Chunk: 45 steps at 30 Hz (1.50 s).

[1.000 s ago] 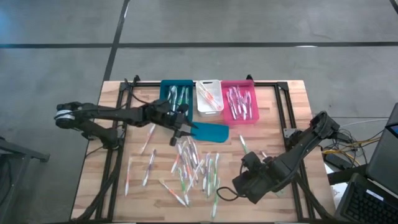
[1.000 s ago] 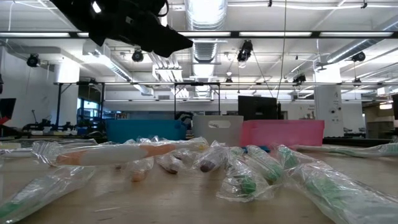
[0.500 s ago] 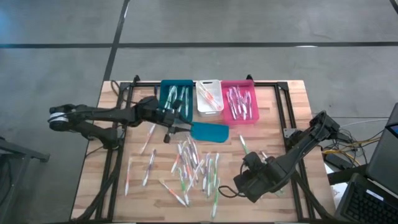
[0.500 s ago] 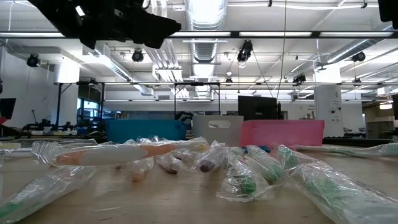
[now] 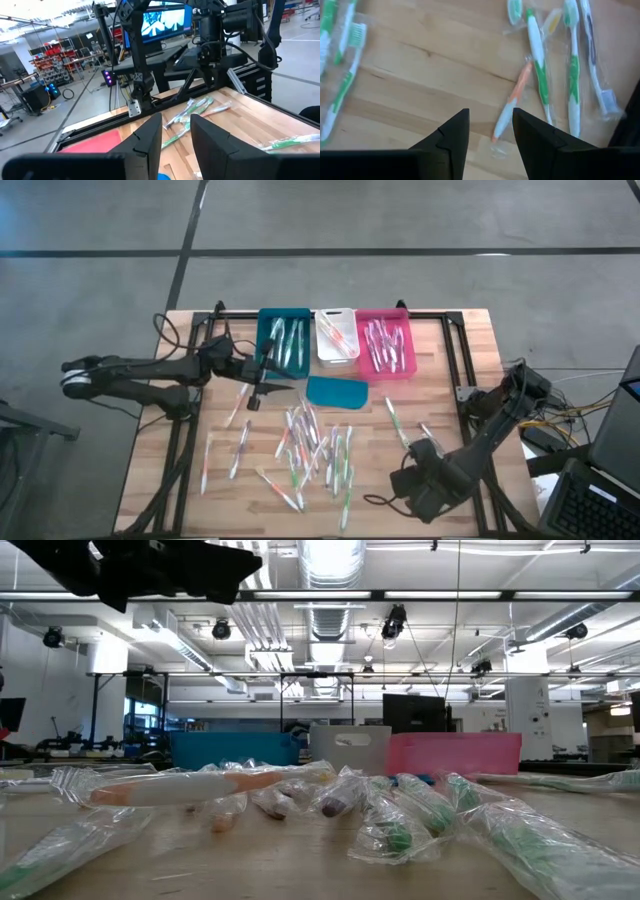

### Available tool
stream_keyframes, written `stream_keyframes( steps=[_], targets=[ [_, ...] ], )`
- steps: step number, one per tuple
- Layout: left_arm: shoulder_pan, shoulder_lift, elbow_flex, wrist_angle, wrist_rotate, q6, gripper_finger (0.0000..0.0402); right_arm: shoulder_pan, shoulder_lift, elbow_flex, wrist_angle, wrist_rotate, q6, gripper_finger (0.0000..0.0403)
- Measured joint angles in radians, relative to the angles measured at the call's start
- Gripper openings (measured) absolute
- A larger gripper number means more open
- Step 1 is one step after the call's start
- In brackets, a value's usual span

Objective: Pick & Place Toothbrushes
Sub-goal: Put the orange toothbrush into the white bin

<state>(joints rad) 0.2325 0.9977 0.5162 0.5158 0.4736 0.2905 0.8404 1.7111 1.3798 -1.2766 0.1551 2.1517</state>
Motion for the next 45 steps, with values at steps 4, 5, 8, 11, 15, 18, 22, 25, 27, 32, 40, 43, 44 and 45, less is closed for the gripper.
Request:
stream_keyframes(
  steps=[4, 5, 8, 11, 15, 18, 22, 25, 27, 32, 40, 43, 44, 45],
  targets=[
    [0.000, -0.007, -0.003, 0.001, 0.000, 0.000, 0.0110, 0.037, -0.001, -0.039, 0.042, -0.001, 0.075, 0.0154],
    [0.000, -0.007, -0.003, 0.000, -0.001, 0.001, 0.0110, 0.043, -0.001, -0.050, 0.052, -0.002, 0.093, 0.0155],
    [0.000, -0.007, -0.005, 0.000, -0.003, 0.001, 0.0108, 0.060, -0.001, -0.081, 0.086, -0.002, 0.126, 0.0159],
    [0.000, -0.006, -0.007, 0.000, -0.004, 0.001, 0.0108, 0.068, -0.001, -0.108, 0.125, -0.002, 0.141, 0.0162],
    [0.000, -0.006, -0.007, 0.000, -0.004, 0.001, 0.0110, 0.067, -0.001, -0.145, 0.163, -0.001, 0.145, 0.0159],
    [0.000, -0.006, -0.007, 0.001, -0.004, 0.002, 0.0109, 0.067, -0.001, -0.175, 0.187, 0.000, 0.146, 0.0150],
    [0.000, -0.006, -0.007, 0.001, -0.004, 0.002, 0.0108, 0.067, -0.001, -0.220, 0.239, -0.001, 0.146, 0.0135],
    [0.000, -0.006, -0.007, 0.000, -0.004, 0.002, 0.0110, 0.067, 0.000, -0.257, 0.293, 0.000, 0.146, 0.0125],
    [0.000, -0.006, -0.007, 0.001, -0.004, 0.002, 0.0110, 0.067, 0.000, -0.283, 0.333, 0.000, 0.146, 0.0120],
    [0.000, -0.006, -0.007, 0.000, -0.004, 0.002, 0.0108, 0.067, 0.000, -0.335, 0.397, -0.001, 0.145, 0.0112],
    [0.000, -0.006, -0.007, 0.000, -0.004, 0.002, 0.0112, 0.067, 0.000, -0.367, 0.400, -0.031, 0.156, 0.0133],
    [0.000, -0.006, -0.007, 0.000, -0.004, 0.002, 0.0112, 0.067, 0.000, -0.380, 0.400, -0.034, 0.169, 0.0144],
    [0.000, -0.006, -0.007, 0.000, -0.004, 0.002, 0.0112, 0.067, 0.000, -0.383, 0.401, -0.034, 0.171, 0.0147],
    [0.000, -0.006, -0.007, 0.000, -0.004, 0.002, 0.0112, 0.067, 0.000, -0.388, 0.402, -0.034, 0.172, 0.0150]
  ],
)
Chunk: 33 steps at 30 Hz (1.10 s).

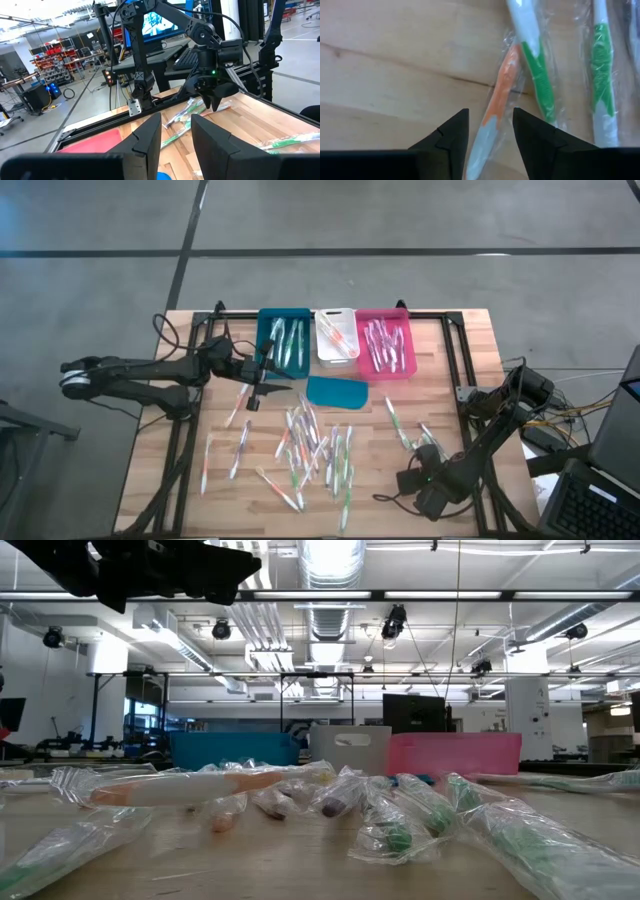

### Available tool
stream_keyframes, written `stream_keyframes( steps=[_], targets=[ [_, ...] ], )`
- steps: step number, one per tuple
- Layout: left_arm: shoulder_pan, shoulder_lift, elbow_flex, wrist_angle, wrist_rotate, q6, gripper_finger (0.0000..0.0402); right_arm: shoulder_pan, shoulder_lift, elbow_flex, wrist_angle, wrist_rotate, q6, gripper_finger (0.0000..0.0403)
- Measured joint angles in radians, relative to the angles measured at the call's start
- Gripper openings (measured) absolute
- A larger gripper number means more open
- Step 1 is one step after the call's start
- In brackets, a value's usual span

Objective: Pick & Place Toothbrushes
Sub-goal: Put the orange toothbrush into the white bin

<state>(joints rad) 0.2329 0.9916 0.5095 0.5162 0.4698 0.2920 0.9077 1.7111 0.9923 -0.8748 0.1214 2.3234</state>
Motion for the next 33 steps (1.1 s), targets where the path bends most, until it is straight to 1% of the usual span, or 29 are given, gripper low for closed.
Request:
stream_keyframes(
  steps=[5, 8, 11, 17, 27, 30, 33],
  targets=[
    [0.000, 0.000, -0.003, 0.000, 0.000, 0.000, 0.0112, 0.000, 0.000, -0.021, 0.008, 0.000, 0.007, 0.0157],
    [0.000, 0.000, -0.005, 0.000, 0.000, 0.000, 0.0112, 0.000, 0.000, -0.046, 0.040, 0.000, 0.007, 0.0152],
    [0.000, 0.000, -0.005, 0.000, 0.000, 0.000, 0.0112, 0.000, -0.003, -0.074, 0.076, 0.001, 0.008, 0.0140],
    [0.000, 0.000, -0.005, 0.000, 0.000, 0.000, 0.0112, 0.000, -0.005, -0.091, 0.081, 0.002, 0.007, 0.0110],
    [0.000, 0.000, -0.005, 0.001, 0.000, 0.000, 0.0112, 0.000, -0.003, -0.091, 0.076, -0.001, 0.006, 0.0044],
    [0.000, 0.000, -0.005, 0.005, 0.000, 0.000, 0.0112, 0.000, -0.003, -0.091, 0.077, 0.000, 0.004, 0.0035],
    [0.000, 0.000, -0.005, 0.008, 0.000, 0.000, 0.0112, 0.000, -0.002, -0.091, 0.078, 0.000, 0.003, 0.0036]
  ],
)
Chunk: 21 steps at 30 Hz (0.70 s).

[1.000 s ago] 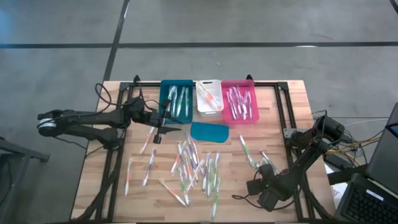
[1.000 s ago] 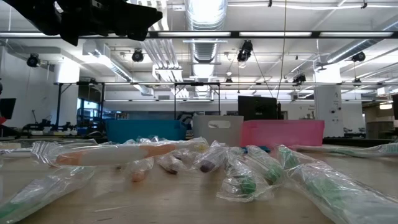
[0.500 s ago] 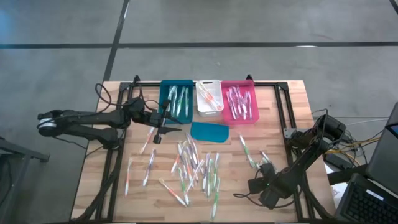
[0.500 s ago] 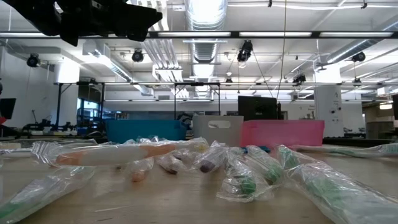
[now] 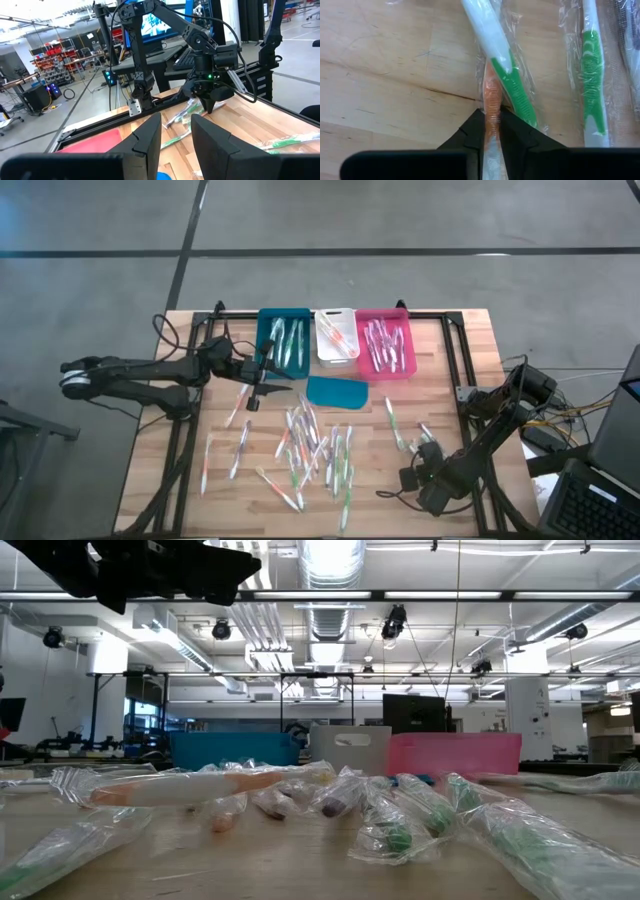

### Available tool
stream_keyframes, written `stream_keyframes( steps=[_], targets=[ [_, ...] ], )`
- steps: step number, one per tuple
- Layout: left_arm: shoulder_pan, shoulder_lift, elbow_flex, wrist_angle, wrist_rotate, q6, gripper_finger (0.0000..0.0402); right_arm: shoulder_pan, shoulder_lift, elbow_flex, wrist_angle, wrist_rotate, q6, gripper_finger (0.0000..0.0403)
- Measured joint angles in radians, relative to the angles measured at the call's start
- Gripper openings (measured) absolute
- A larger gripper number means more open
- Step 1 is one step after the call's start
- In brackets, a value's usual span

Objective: Pick & Place Toothbrushes
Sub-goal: Put the orange toothbrush into the white bin

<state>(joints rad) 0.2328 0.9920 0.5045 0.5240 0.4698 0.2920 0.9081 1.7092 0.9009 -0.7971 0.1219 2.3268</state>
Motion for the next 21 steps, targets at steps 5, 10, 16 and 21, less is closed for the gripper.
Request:
stream_keyframes(
  steps=[5, 10, 16, 21],
  targets=[
    [0.000, 0.000, 0.000, 0.000, 0.000, 0.000, 0.0112, 0.000, 0.000, -0.001, 0.004, 0.000, 0.000, 0.0042],
    [0.000, 0.000, 0.000, 0.000, 0.000, 0.000, 0.0108, 0.000, 0.001, 0.011, 0.007, 0.001, -0.026, 0.0032],
    [0.000, 0.000, 0.000, 0.000, 0.000, 0.000, 0.0110, -0.002, 0.000, 0.037, 0.032, 0.003, -0.057, 0.0033],
    [0.000, 0.000, 0.000, 0.000, 0.000, 0.000, 0.0108, -0.003, -0.001, 0.051, 0.032, 0.000, -0.100, 0.0033]
  ],
)
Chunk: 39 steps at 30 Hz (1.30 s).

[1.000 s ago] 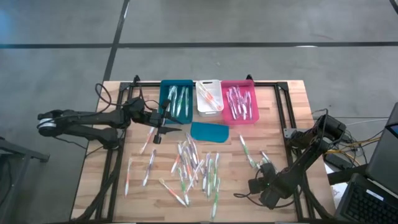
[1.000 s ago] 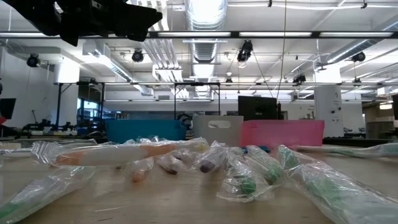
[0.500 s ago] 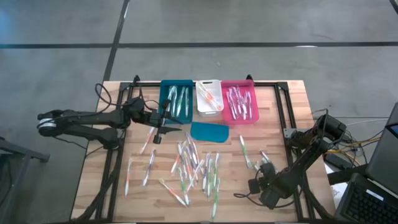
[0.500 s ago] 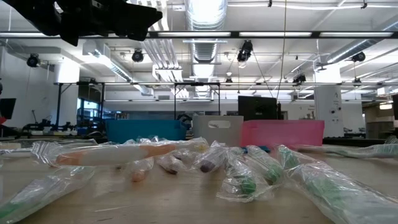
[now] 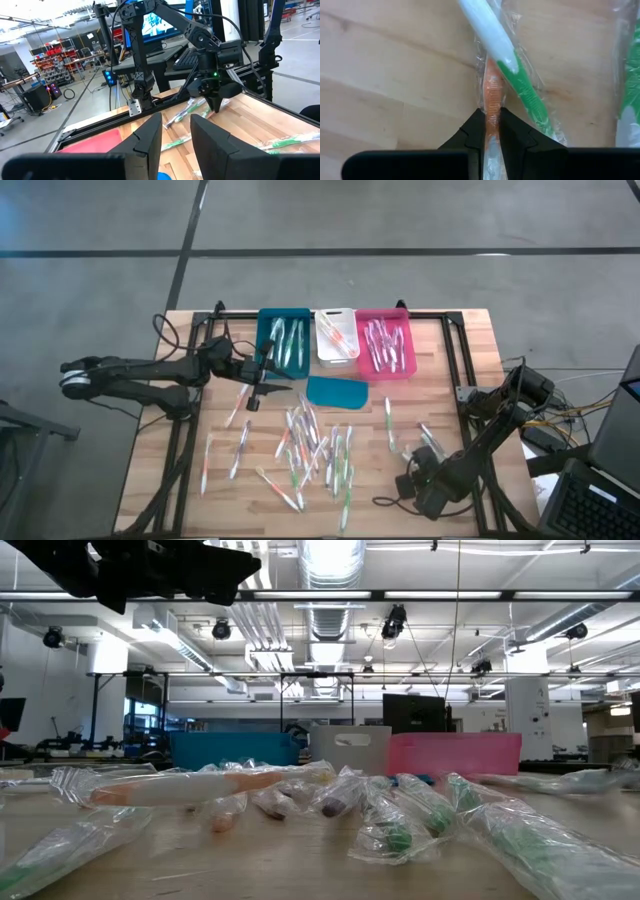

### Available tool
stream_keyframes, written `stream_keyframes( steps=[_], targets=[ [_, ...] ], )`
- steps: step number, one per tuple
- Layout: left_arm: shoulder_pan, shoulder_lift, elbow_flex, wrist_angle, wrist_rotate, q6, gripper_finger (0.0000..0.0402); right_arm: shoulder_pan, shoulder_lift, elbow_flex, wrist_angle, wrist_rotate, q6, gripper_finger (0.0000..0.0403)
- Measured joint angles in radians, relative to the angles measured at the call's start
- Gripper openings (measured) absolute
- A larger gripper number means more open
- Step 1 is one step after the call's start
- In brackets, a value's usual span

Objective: Pick & Place Toothbrushes
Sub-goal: Put the orange toothbrush into the white bin

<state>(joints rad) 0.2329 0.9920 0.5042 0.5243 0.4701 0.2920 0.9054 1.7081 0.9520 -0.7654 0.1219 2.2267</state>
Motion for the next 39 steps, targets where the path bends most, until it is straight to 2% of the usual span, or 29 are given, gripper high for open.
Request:
stream_keyframes(
  steps=[16, 28, 34, 39],
  targets=[
    [0.000, 0.000, 0.000, 0.000, 0.000, -0.003, 0.0110, -0.001, -0.039, 0.040, 0.109, 0.018, -0.227, 0.0033],
    [0.000, 0.000, 0.000, 0.000, 0.000, -0.006, 0.0110, -0.019, -0.046, 0.040, 0.318, 0.224, -0.558, 0.0033],
    [0.000, 0.000, 0.000, 0.000, 0.000, -0.007, 0.0109, -0.040, -0.046, 0.040, 0.363, 0.282, -0.678, 0.0033],
    [0.000, 0.000, -0.001, 0.000, 0.000, -0.007, 0.0110, -0.060, -0.046, 0.040, 0.364, 0.371, -0.774, 0.0033]
  ],
)
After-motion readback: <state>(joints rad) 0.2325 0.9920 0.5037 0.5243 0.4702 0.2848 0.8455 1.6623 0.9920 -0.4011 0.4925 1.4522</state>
